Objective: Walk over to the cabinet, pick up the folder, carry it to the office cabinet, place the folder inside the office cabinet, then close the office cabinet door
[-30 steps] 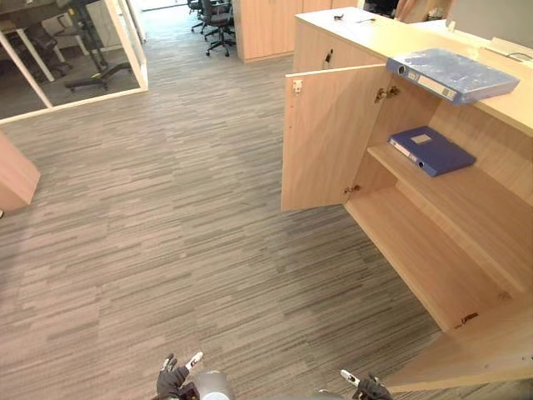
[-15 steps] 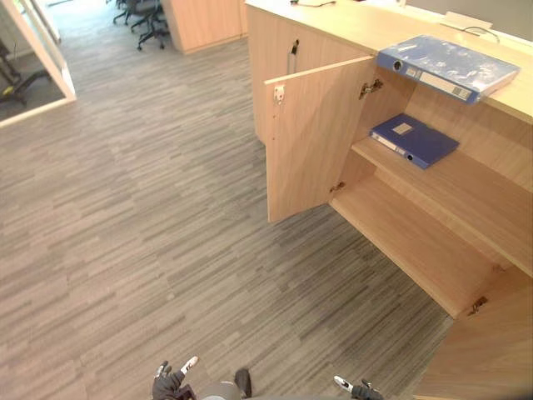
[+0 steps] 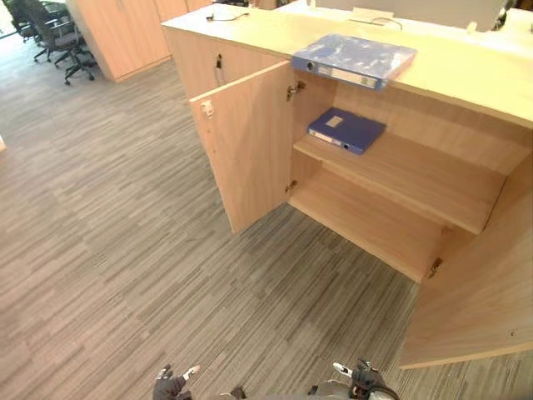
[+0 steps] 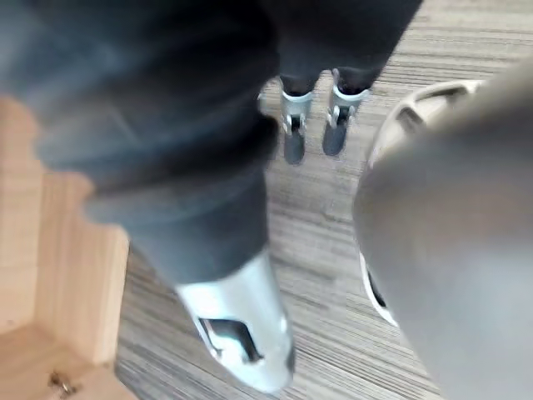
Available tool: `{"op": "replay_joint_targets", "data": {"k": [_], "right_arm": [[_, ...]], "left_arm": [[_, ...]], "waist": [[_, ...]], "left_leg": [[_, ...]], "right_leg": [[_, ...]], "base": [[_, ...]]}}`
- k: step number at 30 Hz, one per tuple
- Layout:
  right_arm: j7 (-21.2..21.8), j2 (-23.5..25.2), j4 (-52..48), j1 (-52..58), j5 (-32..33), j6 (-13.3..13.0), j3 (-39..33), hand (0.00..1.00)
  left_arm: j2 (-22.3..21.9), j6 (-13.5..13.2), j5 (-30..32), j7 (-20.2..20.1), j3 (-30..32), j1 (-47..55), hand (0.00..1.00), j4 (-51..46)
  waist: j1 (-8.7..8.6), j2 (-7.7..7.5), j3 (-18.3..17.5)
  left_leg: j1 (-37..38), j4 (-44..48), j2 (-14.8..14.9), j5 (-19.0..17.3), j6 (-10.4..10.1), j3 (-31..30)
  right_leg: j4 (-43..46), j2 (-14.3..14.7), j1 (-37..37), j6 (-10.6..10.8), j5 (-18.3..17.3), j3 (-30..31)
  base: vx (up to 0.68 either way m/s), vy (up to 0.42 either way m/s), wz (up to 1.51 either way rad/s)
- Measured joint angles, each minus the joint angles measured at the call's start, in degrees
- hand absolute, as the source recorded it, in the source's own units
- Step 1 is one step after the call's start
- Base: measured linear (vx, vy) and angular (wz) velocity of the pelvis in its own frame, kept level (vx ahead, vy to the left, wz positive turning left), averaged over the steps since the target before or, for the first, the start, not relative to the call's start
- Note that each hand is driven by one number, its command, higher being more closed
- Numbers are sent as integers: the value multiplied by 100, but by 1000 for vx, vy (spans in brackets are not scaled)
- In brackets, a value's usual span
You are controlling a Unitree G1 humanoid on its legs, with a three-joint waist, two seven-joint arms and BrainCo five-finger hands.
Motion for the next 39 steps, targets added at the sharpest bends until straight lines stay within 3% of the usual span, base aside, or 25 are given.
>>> {"op": "replay_joint_targets", "data": {"k": [3, 4, 5, 6, 9, 11, 14, 15, 16, 18, 19, 21, 23, 24, 28, 30, 31, 33, 34, 38, 39], "right_arm": [[1, 89, -96, 130, 9, 0, -31, 0], [1, 100, -148, 169, 18, -1, -33, 0], [5, 107, -211, 235, 34, -1, -22, 0], [26, 111, -202, 248, 123, 0, -21, 0], [33, 70, -185, 227, 226, 82, -74, 0], [3, 90, -140, 202, 226, 158, -224, 0], [-14, 68, 26, 2, 245, 237, -584, 0], [-15, 41, 45, -57, 251, 249, -721, 0], [-24, 3, 60, -99, 250, 255, -787, 0], [-9, 67, 70, -145, 243, 279, -810, 0], [-10, 66, 78, -224, 242, 278, -852, 0], [-5, 49, 48, -346, 232, 255, -857, 0], [52, 43, 63, -486, 228, 255, -922, 0], [93, 35, 75, -499, 225, 248, -966, 0], [96, -134, 318, -353, 227, 231, -1181, 0], [142, -269, 316, -250, 224, 200, -1113, 0], [204, -327, 315, -182, 212, 213, -1079, 0], [211, -305, 315, -83, 204, 224, -897, 0], [216, -217, 310, -9, 203, 223, -559, 0], [282, -126, 239, -132, 41, 62, 44, 0], [304, -129, 227, -193, -3, 53, 102, 0]], "left_arm": [[-123, 19, 248, -73, 72, -53, 0, -200], [-142, 21, 254, -73, 95, -45, 0, -237], [-201, 25, 249, -73, 171, -18, 0, -347], [-266, 26, 216, -71, 275, 0, 0, -506], [-336, 17, 141, -67, 436, 81, 0, -755], [-327, 9, 37, -67, 414, 173, 0, -843], [-325, -6, 0, -105, 325, 139, 0, -903], [-326, -3, 1, -135, 269, 158, 0, -919], [-357, -10, -47, -175, 285, 179, 0, -942], [-268, -15, -49, -193, 250, 113, 0, -977], [-265, -8, -54, -195, 248, 128, 0, -967], [-261, 12, -156, -193, 211, 120, 0, -905], [-215, 10, -149, -214, 88, 127, 0, -780], [-155, 12, -145, -230, 49, 127, 0, -696], [-41, 13, 17, -243, -158, 197, 0, -465], [-75, 13, 24, -174, -145, 277, 0, -426], [-87, 13, 13, -145, -112, 334, 0, -420], [-52, 11, 2, -103, -34, 361, 0, -416], [-18, 12, 0, -73, 25, 377, 0, -363], [-122, 12, -33, -22, 298, 432, 0, -362], [-135, 13, -48, -13, 335, 393, 0, -363]], "waist": [[13, -47, -7], [9, -48, -9], [6, -22, -38], [26, -8, -41], [194, 91, 34], [264, 93, 36], [396, 83, 40], [405, 106, 25], [464, 108, -1], [502, -62, -35], [571, -88, -23], [583, -83, -57], [595, 11, -139], [601, 30, -209], [496, 39, -512], [488, 109, -591], [470, 194, -564], [397, 168, -526], [329, 126, -513], [333, 135, -408], [322, 161, -301]], "left_leg": [[-5, 475, 450, -271, -331, -15], [-34, 682, 543, -398, -358, -21], [-273, 1438, 762, -755, -425, -43], [-756, 2640, 1056, -1090, -392, -69], [-1749, 5431, 1702, -1194, -298, -298], [-1997, 5887, 1708, -1298, -146, -274], [-2341, 5114, 1363, -1413, 45, -418], [-2376, 4140, 1122, -1287, 84, -655], [-2260, 3473, 819, -968, -70, -921], [-2172, 3363, 482, -971, -24, -1006], [-2179, 3507, 194, -981, -15, -1616], [-2083, 3555, -69, -1000, 10, -1888], [-1939, 3339, -69, -1003, 15, -1842], [-1769, 3074, -80, -1002, 17, -1792], [-1021, 1961, -316, -899, 158, -1463], [-812, 1547, -381, -792, 242, -1175], [-533, 1222, -457, -664, 297, -1000], [-302, 1062, -542, -638, 326, -908], [-166, 987, -574, -636, 330, -854], [-74, 599, -434, -575, 335, -658], [-57, 547, -247, -559, 322, -637]], "right_leg": [[-447, 454, 399, -28, 13, -166], [-524, 527, 486, -28, 13, -171], [-678, 685, 642, -32, 3, -169], [-822, 834, 784, -64, -24, -164], [-981, 1049, 1265, -142, -72, 60], [-1077, 979, 1512, -137, -72, 299], [-1089, 626, 1633, -27, -57, 657], [-1011, 443, 1661, 92, -41, 778], [-958, 249, 1666, 399, -90, 928], [-1290, 112, 1663, 458, 95, 1121], [-1425, 53, 1626, 412, 323, 1169], [-1575, -114, 1783, 532, 604, 1285], [-1735, -118, 1782, 605, 987, 1430], [-1817, -147, 1784, 752, 1210, 1515], [-1723, -506, 1566, 829, 1353, 2050], [-1242, -675, 1071, 831, 1353, 2380], [-487, -841, 604, 824, 1348, 2530], [195, -1030, 288, 730, 1338, 2477], [488, -1138, 186, 585, 1337, 2294], [632, -1022, -181, 498, 1323, 1737], [855, -800, -350, 540, 1050, 1719]], "base": [[143, -242, -7], [208, -241, -1], [200, -188, 2], [189, -161, -1], [195, -14, -39], [318, 130, -60], [271, 229, -67], [371, 431, -68], [377, 413, -38], [316, 357, -9], [176, 234, -13], [169, 179, -12], [229, 233, -26], [261, 258, -54], [151, 159, -67], [86, 156, -107], [62, 146, -82], [22, 96, -51], [14, 57, -30], [6, 9, -65], [-32, -166, -45]]}}
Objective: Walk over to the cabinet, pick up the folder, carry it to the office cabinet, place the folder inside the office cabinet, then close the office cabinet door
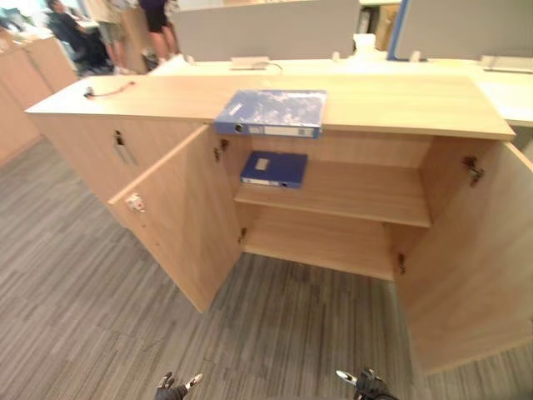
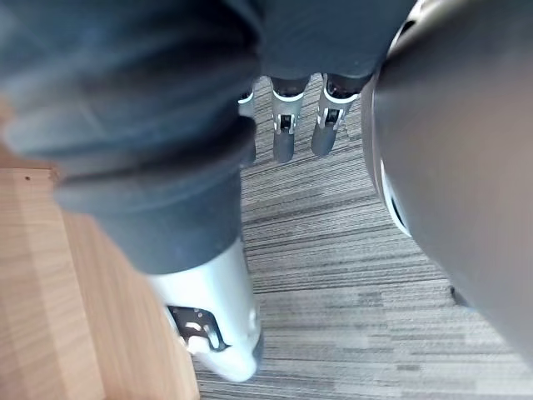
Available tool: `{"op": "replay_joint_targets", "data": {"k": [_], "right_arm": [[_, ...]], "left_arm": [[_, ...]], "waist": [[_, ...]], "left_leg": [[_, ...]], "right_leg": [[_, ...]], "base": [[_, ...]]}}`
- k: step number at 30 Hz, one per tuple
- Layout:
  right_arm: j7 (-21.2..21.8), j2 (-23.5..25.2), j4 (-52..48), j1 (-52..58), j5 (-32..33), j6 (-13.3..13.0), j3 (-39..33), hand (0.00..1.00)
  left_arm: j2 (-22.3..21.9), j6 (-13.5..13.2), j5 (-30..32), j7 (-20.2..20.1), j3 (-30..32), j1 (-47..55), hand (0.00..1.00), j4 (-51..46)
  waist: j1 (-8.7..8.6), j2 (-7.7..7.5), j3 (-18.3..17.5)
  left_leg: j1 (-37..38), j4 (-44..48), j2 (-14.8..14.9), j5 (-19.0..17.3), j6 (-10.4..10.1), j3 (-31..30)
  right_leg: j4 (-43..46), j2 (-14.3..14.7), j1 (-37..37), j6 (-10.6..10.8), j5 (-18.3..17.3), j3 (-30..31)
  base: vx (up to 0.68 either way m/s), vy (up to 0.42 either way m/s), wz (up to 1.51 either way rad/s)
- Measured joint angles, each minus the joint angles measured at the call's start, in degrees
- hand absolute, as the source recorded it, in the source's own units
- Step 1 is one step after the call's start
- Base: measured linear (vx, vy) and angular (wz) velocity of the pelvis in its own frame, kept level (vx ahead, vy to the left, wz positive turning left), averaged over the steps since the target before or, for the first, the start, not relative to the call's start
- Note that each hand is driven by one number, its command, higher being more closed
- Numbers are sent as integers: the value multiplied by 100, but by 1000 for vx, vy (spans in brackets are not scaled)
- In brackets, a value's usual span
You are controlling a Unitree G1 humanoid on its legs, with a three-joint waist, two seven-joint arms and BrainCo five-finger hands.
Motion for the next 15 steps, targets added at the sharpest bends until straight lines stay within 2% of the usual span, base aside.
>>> {"op": "replay_joint_targets", "data": {"k": [1, 2, 3, 4, 5, 6, 7, 9, 10, 11, 12, 13, 15], "right_arm": [[-2, 5, -26, -65, 0, 4, 121, 0], [1, 31, -110, -32, 0, 7, 274, 0], [-4, 44, -131, 3, 0, 10, 352, 0], [-16, 108, -249, 156, 1, 23, 452, 0], [-15, 70, -268, 186, 14, 21, 437, 0], [-32, 57, -392, 241, 3, 29, 447, 0], [-34, 53, -475, 253, -8, 23, 458, 0], [-39, 86, -504, 276, 0, 22, 462, 0], [-41, 98, -512, 277, 2, 23, 462, 0], [-64, 131, -591, 353, 11, 30, 464, 0], [-102, 152, -705, 411, 28, 26, 515, 0], [-113, 146, -715, 411, 34, 26, 567, 0], [-158, 154, -716, 408, 74, 41, 585, 0]], "left_arm": [[-3, -2, -44, 14, 54, -62, 0, -4], [13, -10, -133, 33, 115, -150, 0, -6], [37, -15, -149, 32, 145, -204, 0, -9], [67, -18, -146, 29, 186, -253, 0, -57], [-19, -4, -136, 29, 183, -294, 0, -50], [-215, -17, -84, 24, 197, -236, 0, -159], [-273, -23, -60, 24, 206, -208, 0, -229], [-326, -16, -47, 25, 226, -177, 0, -309], [-327, -15, -49, 25, 226, -160, 0, -342], [-328, -15, -58, 27, 226, -114, 0, -411], [-334, -14, -79, 28, 246, -104, 0, -483], [-336, -14, -84, 28, 291, -95, 0, -505], [-332, -12, -131, 33, 417, -101, 0, -596]], "waist": [[-13, -42, 157], [-13, -150, 265], [-20, -217, 305], [-67, -469, 352], [-102, -459, 395], [-126, -334, 330], [-129, -270, 315], [-125, -229, 304], [-117, -233, 304], [-125, -225, 282], [-131, -202, 259], [-128, -204, 255], [-62, -174, 284]], "left_leg": [[41, -24, 195, -70, 0, -16], [66, -21, 280, -124, -84, -119], [81, -18, 282, -148, -124, -187], [131, 54, 95, -195, -236, -377], [173, 105, 100, -216, -295, -482], [169, 146, 176, -247, -309, -664], [169, 169, 252, -261, -351, -717], [143, 408, 628, -413, -540, -851], [127, 543, 732, -482, -602, -869], [-34, 996, 927, -648, -657, -892], [-414, 1843, 1112, -830, -770, -908], [-654, 2358, 1199, -877, -796, -914], [-1474, 4482, 1536, -898, -822, -918]], "right_leg": [[283, 444, -215, -18, -438, -56], [353, 790, -388, -96, -713, -267], [297, 896, -465, -145, -765, -364], [-357, 904, -395, -661, -877, -469], [-322, 920, -287, -733, -936, -571], [-492, 1063, -155, -650, -1033, -678], [-570, 1162, -102, -680, -1053, -732], [-868, 1551, 193, -784, -1117, -945], [-960, 1656, 295, -808, -1133, -996], [-1181, 1857, 494, -831, -1139, -1089], [-1375, 2036, 650, -869, -1126, -1118], [-1457, 2123, 731, -883, -1120, -1118], [-1771, 2387, 1141, -949, -1117, -1088]], "base": [[-48, -274, -29], [-48, -320, -9], [-25, -315, 42], [19, -262, 54], [63, -287, 58], [75, -166, 22], [96, -189, 15], [132, -216, 20], [216, -291, 31], [240, -249, 24], [259, -213, 17], [197, -97, -3], [295, -87, -18]]}}
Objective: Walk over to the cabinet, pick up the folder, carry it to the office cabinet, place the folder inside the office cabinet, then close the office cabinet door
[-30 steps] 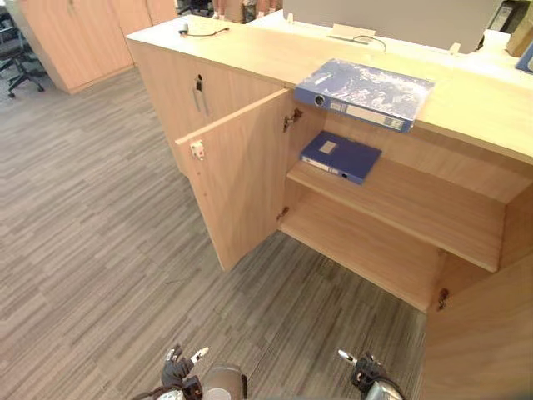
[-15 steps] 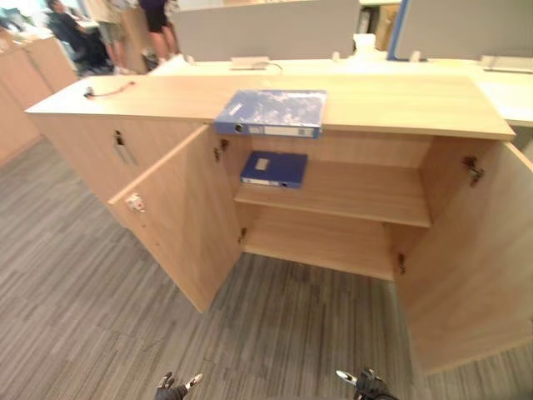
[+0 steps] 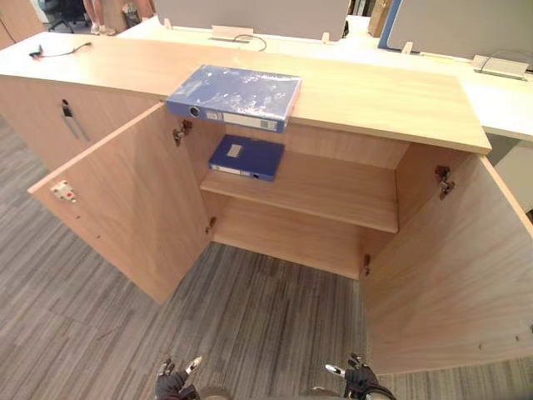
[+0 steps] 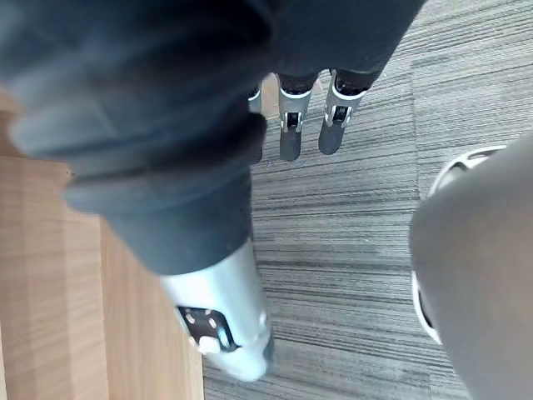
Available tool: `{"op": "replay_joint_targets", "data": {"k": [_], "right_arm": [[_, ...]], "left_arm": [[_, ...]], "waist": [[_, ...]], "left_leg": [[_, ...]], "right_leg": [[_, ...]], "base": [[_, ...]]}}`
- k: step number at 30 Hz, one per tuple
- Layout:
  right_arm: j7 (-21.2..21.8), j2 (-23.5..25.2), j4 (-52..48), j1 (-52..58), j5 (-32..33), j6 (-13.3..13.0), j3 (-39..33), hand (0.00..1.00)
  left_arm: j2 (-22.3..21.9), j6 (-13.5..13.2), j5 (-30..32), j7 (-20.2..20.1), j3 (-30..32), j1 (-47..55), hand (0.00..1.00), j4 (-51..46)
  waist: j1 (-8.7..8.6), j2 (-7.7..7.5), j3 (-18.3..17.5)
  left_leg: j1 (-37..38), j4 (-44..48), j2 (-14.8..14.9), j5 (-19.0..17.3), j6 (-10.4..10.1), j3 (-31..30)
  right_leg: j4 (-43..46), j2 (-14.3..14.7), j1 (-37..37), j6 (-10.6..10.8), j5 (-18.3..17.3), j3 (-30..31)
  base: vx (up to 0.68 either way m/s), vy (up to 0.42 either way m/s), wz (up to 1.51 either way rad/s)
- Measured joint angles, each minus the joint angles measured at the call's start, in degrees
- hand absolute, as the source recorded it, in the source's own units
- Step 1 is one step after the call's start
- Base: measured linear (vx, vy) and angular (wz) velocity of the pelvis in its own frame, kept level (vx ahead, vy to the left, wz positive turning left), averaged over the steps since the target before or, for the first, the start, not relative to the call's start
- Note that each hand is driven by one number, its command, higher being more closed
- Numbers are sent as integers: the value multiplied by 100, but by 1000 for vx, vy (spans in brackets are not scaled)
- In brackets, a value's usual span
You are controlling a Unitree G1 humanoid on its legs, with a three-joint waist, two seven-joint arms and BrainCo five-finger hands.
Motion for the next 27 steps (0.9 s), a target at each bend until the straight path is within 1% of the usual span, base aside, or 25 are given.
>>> {"op": "replay_joint_targets", "data": {"k": [1, 2, 3, 4, 5, 6, 7, 8, 9, 10, 12, 13, 14, 16, 18, 19, 21, 23, 24, 27], "right_arm": [[-12, 9, 1, 2, 43, 8, 5, 0], [-41, 28, 5, -12, 108, 11, 2, 0], [-60, 31, 34, -50, 135, 11, -2, 0], [-89, 29, 196, -236, 152, 28, -28, 0], [-95, 28, 284, -315, 154, 29, -28, 0], [-101, 32, 371, -412, 155, 34, -28, 0], [-102, 38, 414, -475, 155, 31, -26, 0], [-102, 32, 417, -471, 155, 31, -27, 0], [-101, 30, 422, -465, 154, 29, -27, 0], [-81, 129, 579, -471, 151, 24, 23, 0], [-78, 132, 637, -579, 143, 18, 20, 0], [-78, 107, 702, -707, 125, 17, -17, 0], [-75, 104, 742, -757, 95, 10, -15, 0], [-53, 118, 780, -706, 18, 10, -10, 0], [-44, 107, 819, -706, -76, 5, -11, 0], [-43, 95, 865, -707, -78, 7, -11, 0], [-32, 55, 1012, -639, -78, 31, -22, 0], [-30, 27, 1024, -632, -94, 31, -18, 0], [-29, -19, 1025, -579, -96, 31, -17, 0], [-28, -67, 1030, -562, -96, 31, -20, 0]], "left_arm": [[5, -1, -1, 1, 4, 1, 0, -15], [20, -2, 0, 0, -15, -30, 0, -36], [41, -9, 4, 0, -47, -45, 0, -39], [76, -32, -22, 1, -125, -78, 0, -35], [90, -40, -52, 2, -132, -87, 0, -28], [97, -51, -111, 2, -133, -102, 0, -28], [94, -59, -205, 3, -148, -113, 0, -23], [94, -63, -224, 4, -153, -106, 0, -9], [103, -71, -245, 4, -159, -96, 0, 16], [280, -103, -287, 25, -232, -138, 0, 148], [353, -112, -282, 28, -322, -182, 0, 240], [362, -111, -291, 41, -330, -194, 0, 272], [412, -112, -285, 43, -335, -194, 0, 356], [492, -103, -195, 43, -389, -95, 0, 515], [517, -91, -183, 44, -407, -57, 0, 638], [530, -90, -181, 44, -430, -55, 0, 666], [583, -60, -161, 45, -580, -44, 0, 696], [588, -56, -132, 45, -597, -42, 0, 698], [601, -58, -51, 45, -646, -41, 0, 698], [625, -61, -39, 45, -757, -51, 0, 698]], "waist": [[21, -2, 14], [95, -17, 51], [122, -46, 62], [141, -50, 123], [151, -57, 146], [177, -69, 156], [220, -64, 161], [244, -45, 150], [262, -26, 143], [317, -171, 72], [314, -219, 52], [308, -205, 82], [312, -214, 83], [285, -172, -11], [275, -154, -36], [263, -150, -34], [236, -129, -52], [226, -125, -53], [223, -112, -64], [201, -79, -93]], "left_leg": [[-141, 408, 54, -4, 7, 72], [-311, 807, 84, -73, 130, 312], [-415, 804, 32, -135, 238, 464], [-594, 494, -129, -243, 367, 661], [-665, 269, -232, -255, 391, 679], [-790, -202, -429, -289, 457, 664], [-910, -1223, -751, -81, 565, 546], [-900, -1709, -863, 195, 609, 460], [-885, -2106, -966, 758, 645, 328], [-670, -2342, -1240, 1104, 764, 218], [-619, -2524, -1330, 1129, 803, 174], [-549, -2606, -1389, 1132, 811, 96], [-412, -2682, -1497, 1122, 828, 68], [1, -3117, -1617, 1146, 869, 57], [190, -3498, -1649, 1293, 859, 123], [242, -3624, -1650, 1353, 858, 132], [479, -4136, -1650, 1588, 861, 162], [609, -4373, -1650, 1700, 857, 217], [735, -4625, -1660, 1816, 857, 270], [753, -4881, -1720, 1966, 890, 301]], "right_leg": [[-87, 33, 140, -8, -1, 34], [-222, 22, 363, -28, -4, 152], [-297, -33, 470, -28, -4, 250], [-363, -180, 632, -28, -4, 417], [-377, -261, 671, -26, -3, 481], [-381, -392, 704, -18, 0, 570], [-371, -582, 804, 47, 15, 652], [-357, -631, 868, 131, 15, 667], [-338, -669, 948, 179, 19, 687], [-345, -884, 978, 459, 13, 815], [-671, -905, 922, 442, 48, 923], [-927, -913, 837, 459, 212, 958], [-1034, -1009, 738, 601, 485, 959], [-970, -1113, 893, 752, 604, 1051], [-1010, -1154, 889, 816, 720, 1101], [-1024, -1154, 877, 834, 760, 1106], [-1050, -1143, 848, 863, 892, 1114], [-1062, -1145, 843, 852, 933, 1118], [-1079, -1156, 833, 852, 976, 1130], [-1037, -1217, 687, 848, 979, 1164]], "base": [[370, -64, -32], [258, -3, -40], [405, 70, -62], [347, 107, -55], [341, 132, -54], [338, 196, -45], [344, 216, -39], [361, 238, -27], [391, 251, -11], [455, 269, -3], [294, 201, 6], [68, 158, 7], [79, 165, 13], [82, 43, 1], [112, -3, -18], [82, -46, -14], [59, -63, -11], [43, -40, -16], [30, -18, -17], [10, 22, -14]]}}
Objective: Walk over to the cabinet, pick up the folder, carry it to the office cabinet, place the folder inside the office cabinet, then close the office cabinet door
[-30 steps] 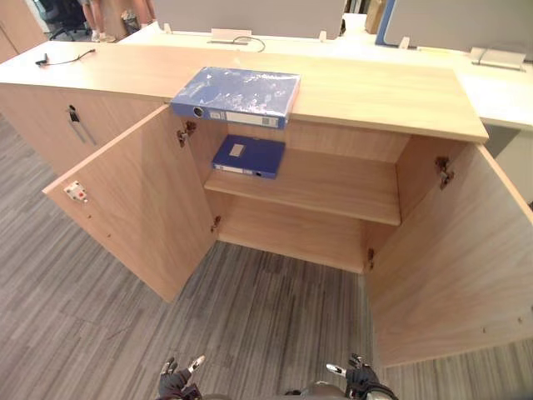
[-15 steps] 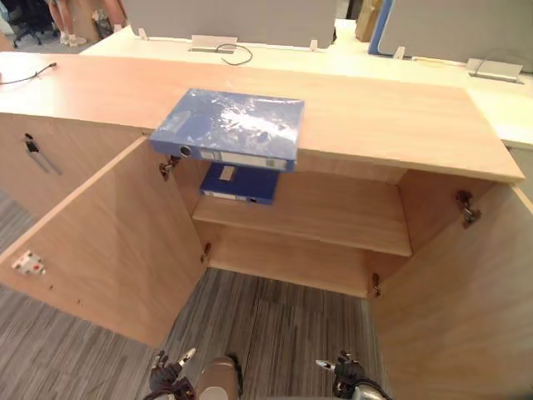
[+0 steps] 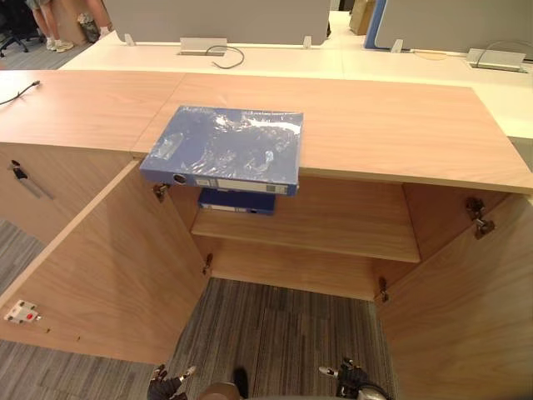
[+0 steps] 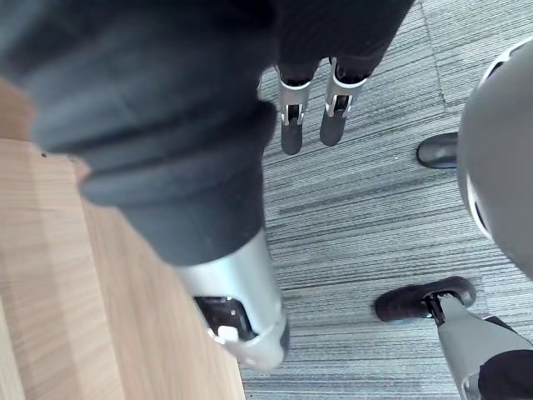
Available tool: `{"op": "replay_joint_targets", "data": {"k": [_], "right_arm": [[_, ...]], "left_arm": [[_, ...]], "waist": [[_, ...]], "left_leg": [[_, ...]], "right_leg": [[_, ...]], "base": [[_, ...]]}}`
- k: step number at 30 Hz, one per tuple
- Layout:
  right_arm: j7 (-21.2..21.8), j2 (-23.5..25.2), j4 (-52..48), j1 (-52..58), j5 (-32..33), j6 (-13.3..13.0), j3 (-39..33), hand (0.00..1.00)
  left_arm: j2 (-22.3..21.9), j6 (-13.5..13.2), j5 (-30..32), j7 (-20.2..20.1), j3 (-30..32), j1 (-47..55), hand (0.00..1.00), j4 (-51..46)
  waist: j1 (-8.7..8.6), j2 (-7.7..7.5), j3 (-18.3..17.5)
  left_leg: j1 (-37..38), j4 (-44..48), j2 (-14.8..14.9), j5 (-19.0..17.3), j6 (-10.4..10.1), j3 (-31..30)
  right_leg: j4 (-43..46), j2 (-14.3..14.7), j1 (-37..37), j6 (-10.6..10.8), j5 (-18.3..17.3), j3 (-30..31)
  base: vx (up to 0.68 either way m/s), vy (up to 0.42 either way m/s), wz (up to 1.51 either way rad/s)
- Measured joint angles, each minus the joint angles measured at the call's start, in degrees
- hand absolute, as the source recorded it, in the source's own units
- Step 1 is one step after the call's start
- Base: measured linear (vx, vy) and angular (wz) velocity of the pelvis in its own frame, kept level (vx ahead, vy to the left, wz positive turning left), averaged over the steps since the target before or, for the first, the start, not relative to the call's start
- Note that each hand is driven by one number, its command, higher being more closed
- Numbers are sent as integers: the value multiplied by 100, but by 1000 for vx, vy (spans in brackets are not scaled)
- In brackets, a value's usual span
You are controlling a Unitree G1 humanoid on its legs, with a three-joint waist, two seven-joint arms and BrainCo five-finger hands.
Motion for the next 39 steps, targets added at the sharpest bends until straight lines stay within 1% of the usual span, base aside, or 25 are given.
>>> {"op": "replay_joint_targets", "data": {"k": [1, 2, 3, 4, 5, 6, 7, 8, 9, 10, 12, 13, 15, 16, 17, 19, 20, 23, 25, 27, 31, 33, 35, 36, 39], "right_arm": [[0, -66, 9, 9, -4, 0, -9, 0], [0, -110, 2, -2, -7, 0, -15, 0], [0, -196, -61, -8, -8, -1, -85, 0], [-1, -220, -97, -9, -6, -3, -144, 0], [-2, -235, -242, -12, -6, -6, -179, 0], [-3, -230, -315, 11, -3, -13, -180, 0], [-17, -234, -429, 63, 2, -23, -154, 0], [-35, -233, -456, 81, 0, -30, -121, 0], [-49, -212, -489, 89, 0, -40, -85, 0], [-73, -208, -506, 103, -1, -67, 24, 0], [-84, -162, -498, 133, 1, -82, 17, 0], [-110, -116, -490, 168, -1, -96, 8, 0], [-125, -50, -505, 161, -11, -93, 23, 0], [-125, -40, -512, 157, -24, -93, 42, 0], [-123, -39, -525, 158, -92, -92, 119, 0], [-120, 13, -532, 179, -183, -90, 126, 0], [-114, 43, -542, 207, -202, -87, 252, 0], [-7, 68, -690, 272, -269, -26, 549, 0], [94, 56, -741, 297, -453, 28, 745, 0], [144, 56, -737, 277, -486, 71, 802, 0], [218, 74, -733, 211, -665, 106, 1048, 0], [223, 80, -728, 205, -676, 106, 1147, 0], [221, 101, -723, 216, -680, 108, 1144, 0], [216, 103, -693, 205, -678, 110, 1143, 0], [202, 115, -654, 204, -675, 110, 1145, 0]], "left_arm": [[-43, 1, -3, 2, 1, 22, 0, 12], [-92, 1, -3, 2, 2, 36, 0, 13], [-193, 1, -5, 3, 11, 65, 0, 28], [-218, 0, -4, 2, 9, 79, 0, 28], [-215, -4, -4, 0, 18, 83, 0, 43], [-190, -5, -5, -2, 18, 76, 0, 86], [-176, -7, -10, -4, 48, 121, 0, 149], [-186, -5, -8, -4, 74, 149, 0, 154], [-207, -5, -9, -3, 145, 171, 0, 153], [-246, -9, -18, -3, 243, 170, 0, 151], [-271, -23, -69, -5, 302, 174, 0, 157], [-274, -52, -151, -10, 308, 165, 0, 156], [-317, -50, -505, -69, 313, 146, 0, 84], [-338, -48, -631, -97, 308, 147, 0, 16], [-391, -47, -1051, -171, 195, 172, 0, -239], [-482, -56, -1551, -322, -37, 331, 0, -807], [-496, -61, -1972, -442, -202, 414, 0, -1178], [-491, -24, -2665, -648, -716, 616, 0, -1909], [-471, 108, -2912, -758, -1145, 737, 0, -2597], [-457, 146, -3034, -807, -1276, 798, 0, -3015], [-344, 146, -4032, -975, -1297, 759, 0, -3707], [-362, 131, -4208, -971, -1262, 816, 0, -4148], [-421, 61, -3854, -775, -1192, 916, 0, -4752], [-504, 4, -3321, -593, -1133, 960, 0, -5072], [-621, -44, -2077, -160, -990, 1026, 0, -5385]], "waist": [[2, 116, -29], [3, 188, -22], [-1, 299, 14], [-18, 346, 16], [-52, 329, 47], [-107, 316, 63], [-191, 285, 68], [-189, 275, 77], [-183, 314, 70], [-197, 300, 57], [-241, 272, 67], [-210, 224, 76], [-145, 195, 76], [-131, 191, 78], [-125, 169, 83], [-119, 98, 35], [-112, 29, 4], [-112, -72, -103], [-115, -108, -138], [-115, -122, -150], [-122, -126, -156], [-120, -125, -157], [-119, -128, -159], [-110, -129, -159], [-75, -131, -172]], "left_leg": [[8, -129, -21, 47, 5, 3], [29, -160, -24, 48, 7, 2], [150, -248, -19, 34, -8, -25], [215, -292, -13, -10, -37, -30], [363, -341, -168, -143, -12, -25], [434, -342, -239, -155, -5, -32], [579, -389, -341, -127, 14, 20], [628, -424, -352, -136, 38, 52], [691, -429, -343, -181, 105, 75], [687, -398, -293, -190, 109, 69], [675, -305, -207, -204, 61, -3], [654, -285, -157, -197, 53, -33], [586, -285, -94, -183, 35, 29], [575, -286, -76, -178, 27, 31], [580, -296, -38, -169, 10, 22], [582, -336, 14, -149, -50, -29], [588, -388, 52, -127, -87, -48], [604, -516, 108, -93, -132, -50], [587, -569, 98, -88, -131, -50], [576, -613, 86, -79, -116, -50], [518, -627, 0, -70, -100, -70], [455, -627, -23, -40, -54, -132], [402, -627, -48, -9, -9, -251], [377, -627, -70, 13, 15, -306], [381, -629, -104, 57, 30, -372]], "right_leg": [[295, -42, -249, 1, -1, 120], [546, -61, -380, 3, -2, 153], [1424, -181, -817, 4, -22, 234], [2010, -288, -1075, -18, -36, 255], [3208, -630, -1601, -151, 35, 248], [3640, -786, -1750, -307, 129, 252], [4103, -1023, -1921, -419, 172, 211], [4087, -1056, -1934, -360, 128, 152], [3821, -1024, -1924, -223, 6, 21], [3264, -858, -1836, -117, -134, -124], [2401, -595, -1454, -129, -165, -206], [1675, -437, -1098, -124, -196, -373], [957, -255, -822, -120, -198, -554], [832, -219, -775, -118, -197, -566], [666, -157, -673, -110, -192, -626], [500, -65, -593, -94, -177, -705], [408, -6, -562, -88, -167, -710], [198, 99, -515, -98, -99, -706], [57, 122, -492, -85, -13, -705], [-59, 135, -475, -83, 68, -705], [-288, 126, -410, -53, 219, -713], [-381, 123, -411, -39, 293, -759], [-467, 128, -368, -53, 349, -862], [-483, 117, -360, -58, 354, -872], [-530, 103, -299, -58, 356, -930]], "base": [[0, 73, -25], [5, 139, -39], [4, 134, -32], [-13, 163, -28], [-40, 141, -5], [-43, 152, 7], [-39, 111, 6], [-41, 82, -11], [-45, 35, -16], [-31, -9, -7], [24, -74, 10], [58, -101, 1], [43, -165, -14], [30, -186, -5], [19, -144, 10], [21, -132, 13], [26, -107, 6], [17, -64, -1], [6, -8, -2], [5, 16, 0], [-6, 33, 2], [-25, 19, 16], [-46, 9, 27], [-47, 4, 21], [-73, -1, 16]]}}
